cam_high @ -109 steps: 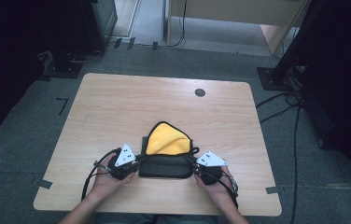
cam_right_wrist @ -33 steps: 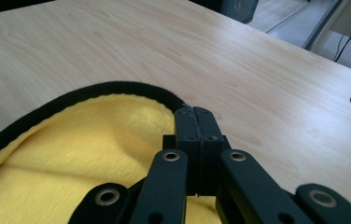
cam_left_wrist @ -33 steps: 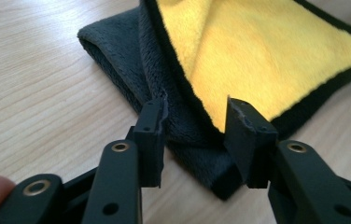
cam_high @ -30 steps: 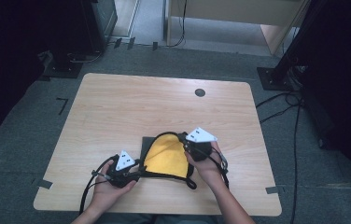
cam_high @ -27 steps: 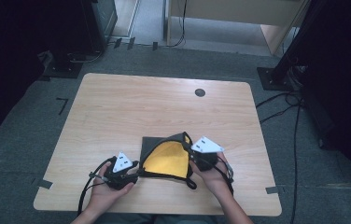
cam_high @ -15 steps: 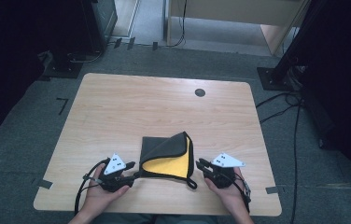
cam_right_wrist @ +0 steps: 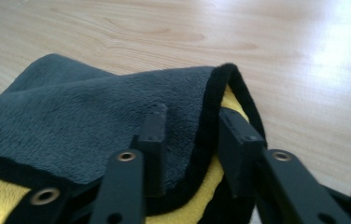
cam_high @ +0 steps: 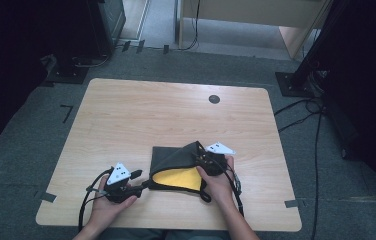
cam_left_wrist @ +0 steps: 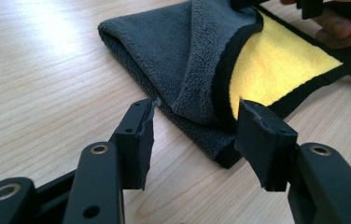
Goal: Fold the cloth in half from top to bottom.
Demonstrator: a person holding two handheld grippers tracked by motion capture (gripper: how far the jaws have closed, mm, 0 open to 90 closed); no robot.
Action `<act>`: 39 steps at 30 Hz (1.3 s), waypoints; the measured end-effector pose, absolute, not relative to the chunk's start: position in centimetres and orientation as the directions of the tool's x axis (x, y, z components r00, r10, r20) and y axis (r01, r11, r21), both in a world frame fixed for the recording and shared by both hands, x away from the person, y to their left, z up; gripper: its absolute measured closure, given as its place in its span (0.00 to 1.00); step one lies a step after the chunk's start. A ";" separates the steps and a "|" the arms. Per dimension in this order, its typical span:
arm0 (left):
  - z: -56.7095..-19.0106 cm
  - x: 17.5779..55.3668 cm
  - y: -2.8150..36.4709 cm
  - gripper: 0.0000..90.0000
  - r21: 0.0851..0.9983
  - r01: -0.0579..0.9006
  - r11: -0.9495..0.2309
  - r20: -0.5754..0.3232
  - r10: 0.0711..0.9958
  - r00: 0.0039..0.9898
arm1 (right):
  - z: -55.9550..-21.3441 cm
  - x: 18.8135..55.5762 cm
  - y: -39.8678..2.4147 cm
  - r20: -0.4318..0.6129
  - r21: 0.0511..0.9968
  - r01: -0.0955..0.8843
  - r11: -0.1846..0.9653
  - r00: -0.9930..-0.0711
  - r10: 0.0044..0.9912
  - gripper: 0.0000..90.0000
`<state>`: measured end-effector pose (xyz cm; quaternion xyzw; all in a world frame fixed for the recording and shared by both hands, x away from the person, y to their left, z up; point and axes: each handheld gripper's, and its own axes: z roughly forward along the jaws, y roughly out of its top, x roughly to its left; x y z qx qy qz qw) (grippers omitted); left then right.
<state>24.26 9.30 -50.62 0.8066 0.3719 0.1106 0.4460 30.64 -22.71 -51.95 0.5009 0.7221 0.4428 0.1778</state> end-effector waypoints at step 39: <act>-50.4 23.3 7.4 0.96 0.816 0.413 -0.405 -0.056 0.656 0.753 | -50.3 21.8 -26.5 0.430 0.689 0.724 -0.028 -0.378 0.820 0.97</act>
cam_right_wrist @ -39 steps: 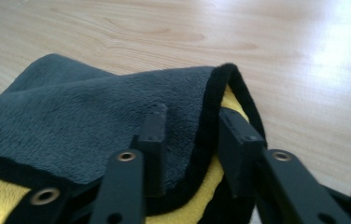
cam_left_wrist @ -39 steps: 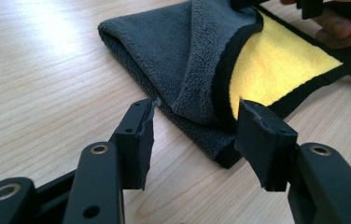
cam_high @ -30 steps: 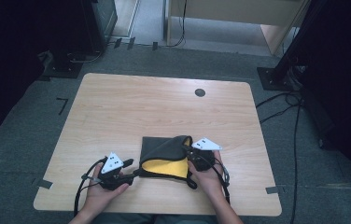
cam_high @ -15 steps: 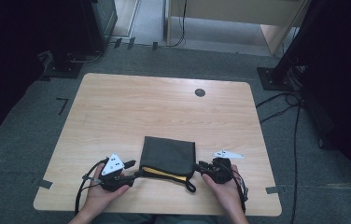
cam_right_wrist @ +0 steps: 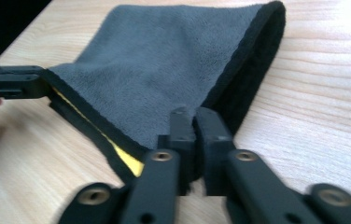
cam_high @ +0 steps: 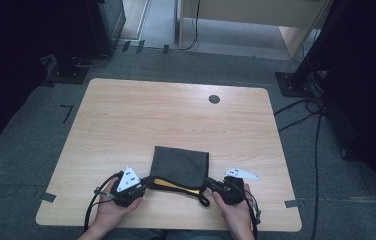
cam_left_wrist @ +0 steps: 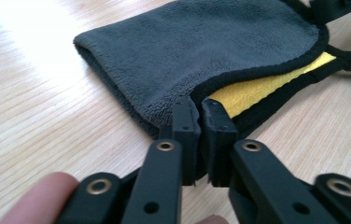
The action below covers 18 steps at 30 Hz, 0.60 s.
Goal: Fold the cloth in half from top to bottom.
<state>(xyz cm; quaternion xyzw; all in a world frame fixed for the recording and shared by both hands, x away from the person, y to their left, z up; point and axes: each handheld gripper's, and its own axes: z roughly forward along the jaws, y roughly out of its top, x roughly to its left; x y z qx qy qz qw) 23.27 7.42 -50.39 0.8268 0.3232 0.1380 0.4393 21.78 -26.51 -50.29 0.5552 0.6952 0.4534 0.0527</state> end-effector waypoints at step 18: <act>-49.8 23.4 8.8 0.56 0.846 0.439 -0.302 -0.179 0.614 0.768 | -50.5 21.1 -25.9 0.486 0.683 0.717 -0.141 -0.302 0.820 0.69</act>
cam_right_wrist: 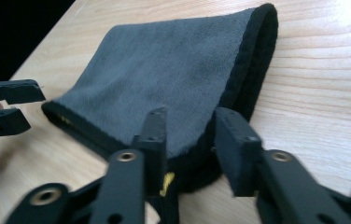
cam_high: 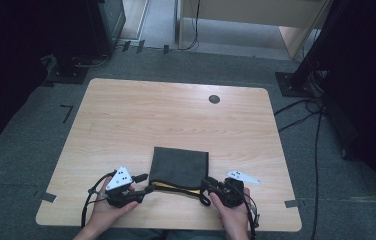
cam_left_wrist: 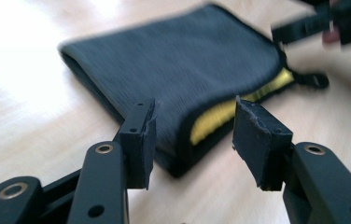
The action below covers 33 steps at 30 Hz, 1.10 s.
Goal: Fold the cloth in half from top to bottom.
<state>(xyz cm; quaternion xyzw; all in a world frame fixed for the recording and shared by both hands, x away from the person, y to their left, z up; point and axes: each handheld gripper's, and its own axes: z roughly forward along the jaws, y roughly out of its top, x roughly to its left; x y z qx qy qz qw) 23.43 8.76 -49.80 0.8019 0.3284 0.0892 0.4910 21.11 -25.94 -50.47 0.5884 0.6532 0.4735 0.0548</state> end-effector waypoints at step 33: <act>-51.5 24.3 6.9 0.36 0.744 0.538 -0.395 -0.077 0.750 0.657 | -51.8 22.6 -15.6 -0.001 0.765 0.596 0.244 -0.378 0.926 0.28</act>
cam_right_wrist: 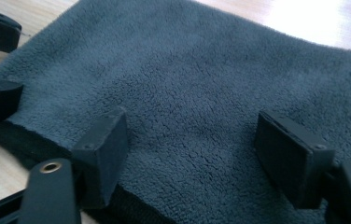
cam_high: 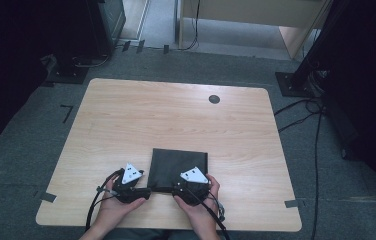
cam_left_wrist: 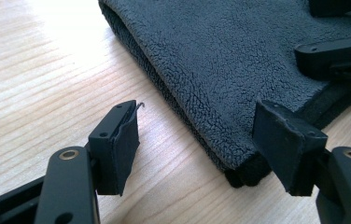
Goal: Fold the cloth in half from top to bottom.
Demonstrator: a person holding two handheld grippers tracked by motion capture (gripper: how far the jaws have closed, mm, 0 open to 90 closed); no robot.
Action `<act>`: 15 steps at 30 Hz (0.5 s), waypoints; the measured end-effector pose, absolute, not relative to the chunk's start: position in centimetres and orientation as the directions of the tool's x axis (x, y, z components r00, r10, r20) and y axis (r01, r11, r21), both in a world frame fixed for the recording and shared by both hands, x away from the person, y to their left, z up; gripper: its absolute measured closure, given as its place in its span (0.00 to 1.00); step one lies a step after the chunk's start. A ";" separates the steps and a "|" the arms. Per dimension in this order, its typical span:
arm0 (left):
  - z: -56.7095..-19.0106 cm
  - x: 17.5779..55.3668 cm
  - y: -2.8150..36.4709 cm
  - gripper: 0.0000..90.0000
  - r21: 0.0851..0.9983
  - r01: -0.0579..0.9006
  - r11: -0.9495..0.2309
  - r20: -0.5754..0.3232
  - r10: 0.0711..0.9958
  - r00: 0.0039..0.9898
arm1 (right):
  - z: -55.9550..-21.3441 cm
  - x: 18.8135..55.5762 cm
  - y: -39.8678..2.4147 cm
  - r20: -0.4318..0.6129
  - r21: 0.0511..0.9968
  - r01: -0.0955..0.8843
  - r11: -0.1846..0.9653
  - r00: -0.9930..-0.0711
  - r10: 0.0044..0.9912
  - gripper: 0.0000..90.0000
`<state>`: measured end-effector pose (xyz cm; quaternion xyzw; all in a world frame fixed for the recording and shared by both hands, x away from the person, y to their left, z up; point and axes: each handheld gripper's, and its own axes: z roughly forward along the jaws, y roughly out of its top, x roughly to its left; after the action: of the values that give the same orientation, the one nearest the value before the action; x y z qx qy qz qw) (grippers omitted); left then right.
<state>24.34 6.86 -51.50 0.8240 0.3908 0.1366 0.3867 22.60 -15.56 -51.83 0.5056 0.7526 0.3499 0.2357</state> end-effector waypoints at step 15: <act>-49.9 25.6 12.9 0.20 0.774 0.554 -0.305 -0.034 0.854 0.519 | -52.2 24.4 -15.7 -0.005 0.776 0.577 0.254 -0.397 0.918 0.30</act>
<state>25.56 12.85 -49.88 0.7836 0.4493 0.1967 0.3814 24.41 -15.69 -52.15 0.4949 0.7552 0.3582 0.2378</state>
